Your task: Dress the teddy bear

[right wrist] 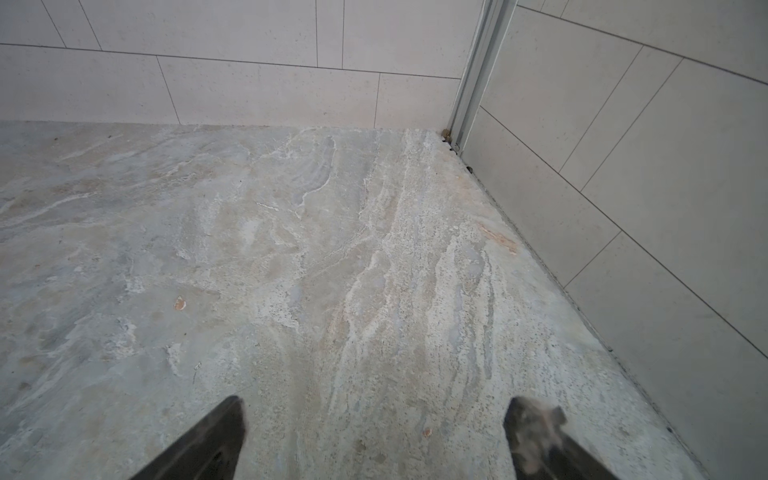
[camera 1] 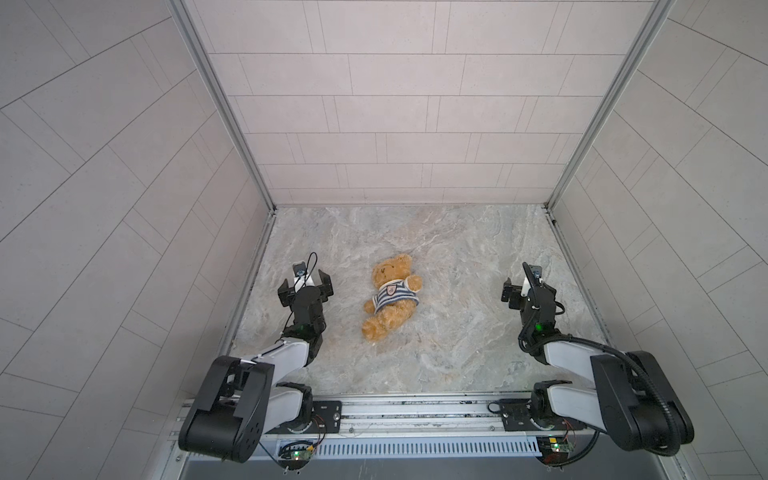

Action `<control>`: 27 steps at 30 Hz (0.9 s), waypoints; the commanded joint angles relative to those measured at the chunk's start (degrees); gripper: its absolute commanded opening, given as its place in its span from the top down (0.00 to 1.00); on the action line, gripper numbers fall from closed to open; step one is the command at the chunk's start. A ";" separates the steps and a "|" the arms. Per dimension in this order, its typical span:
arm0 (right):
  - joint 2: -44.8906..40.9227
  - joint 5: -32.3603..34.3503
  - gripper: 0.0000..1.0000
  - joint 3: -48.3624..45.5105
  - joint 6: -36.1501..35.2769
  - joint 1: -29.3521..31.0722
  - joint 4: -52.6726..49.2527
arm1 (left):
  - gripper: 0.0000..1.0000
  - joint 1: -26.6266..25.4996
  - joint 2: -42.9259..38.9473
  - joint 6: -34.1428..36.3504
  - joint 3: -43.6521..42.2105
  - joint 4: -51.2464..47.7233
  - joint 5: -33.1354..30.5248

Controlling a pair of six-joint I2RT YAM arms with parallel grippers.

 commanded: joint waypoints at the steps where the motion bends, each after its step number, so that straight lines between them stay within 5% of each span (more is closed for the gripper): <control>1: 2.85 -1.84 0.00 1.46 0.62 -0.57 6.05 | 0.00 1.11 1.22 0.57 1.83 2.85 -0.35; 17: 17.87 -3.10 0.01 2.90 1.31 -1.54 19.57 | 0.00 3.78 9.05 -1.82 3.50 8.23 4.57; 27: 18.47 -2.09 0.00 4.12 1.03 -1.52 18.18 | 0.00 2.92 13.10 0.21 6.69 5.97 5.83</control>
